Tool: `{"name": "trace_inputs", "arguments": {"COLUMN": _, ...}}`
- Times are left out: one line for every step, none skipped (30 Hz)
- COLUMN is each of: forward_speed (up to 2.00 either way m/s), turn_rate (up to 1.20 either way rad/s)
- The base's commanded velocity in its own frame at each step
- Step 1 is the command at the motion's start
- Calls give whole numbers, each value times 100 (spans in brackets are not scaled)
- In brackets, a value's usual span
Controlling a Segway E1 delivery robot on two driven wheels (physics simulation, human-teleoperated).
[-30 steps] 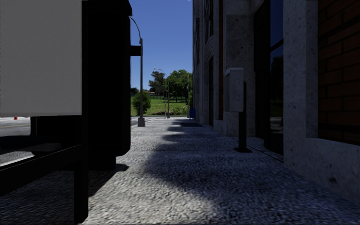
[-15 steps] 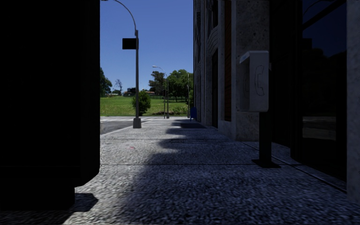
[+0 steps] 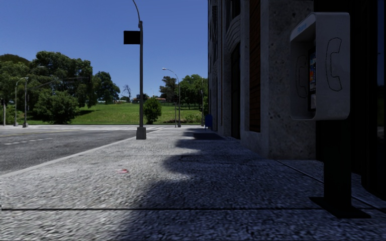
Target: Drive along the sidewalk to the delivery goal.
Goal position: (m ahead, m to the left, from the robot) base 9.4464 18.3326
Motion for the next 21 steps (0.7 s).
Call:
{"name": "trace_inputs", "arguments": {"forward_speed": 200, "turn_rate": 0}}
{"name": "trace_inputs", "arguments": {"forward_speed": 200, "turn_rate": 0}}
{"name": "trace_inputs", "arguments": {"forward_speed": 200, "turn_rate": 0}}
{"name": "trace_inputs", "arguments": {"forward_speed": 200, "turn_rate": 0}}
{"name": "trace_inputs", "arguments": {"forward_speed": 200, "turn_rate": 0}}
{"name": "trace_inputs", "arguments": {"forward_speed": 200, "turn_rate": 0}}
{"name": "trace_inputs", "arguments": {"forward_speed": 200, "turn_rate": 0}}
{"name": "trace_inputs", "arguments": {"forward_speed": 200, "turn_rate": 0}}
{"name": "trace_inputs", "arguments": {"forward_speed": 200, "turn_rate": 0}}
{"name": "trace_inputs", "arguments": {"forward_speed": 200, "turn_rate": 0}}
{"name": "trace_inputs", "arguments": {"forward_speed": 200, "turn_rate": 0}}
{"name": "trace_inputs", "arguments": {"forward_speed": 200, "turn_rate": 0}}
{"name": "trace_inputs", "arguments": {"forward_speed": 200, "turn_rate": 0}}
{"name": "trace_inputs", "arguments": {"forward_speed": 200, "turn_rate": 0}}
{"name": "trace_inputs", "arguments": {"forward_speed": 200, "turn_rate": 0}}
{"name": "trace_inputs", "arguments": {"forward_speed": 200, "turn_rate": 0}}
{"name": "trace_inputs", "arguments": {"forward_speed": 200, "turn_rate": 0}}
{"name": "trace_inputs", "arguments": {"forward_speed": 200, "turn_rate": 0}}
{"name": "trace_inputs", "arguments": {"forward_speed": 200, "turn_rate": 0}}
{"name": "trace_inputs", "arguments": {"forward_speed": 200, "turn_rate": 0}}
{"name": "trace_inputs", "arguments": {"forward_speed": 200, "turn_rate": 0}}
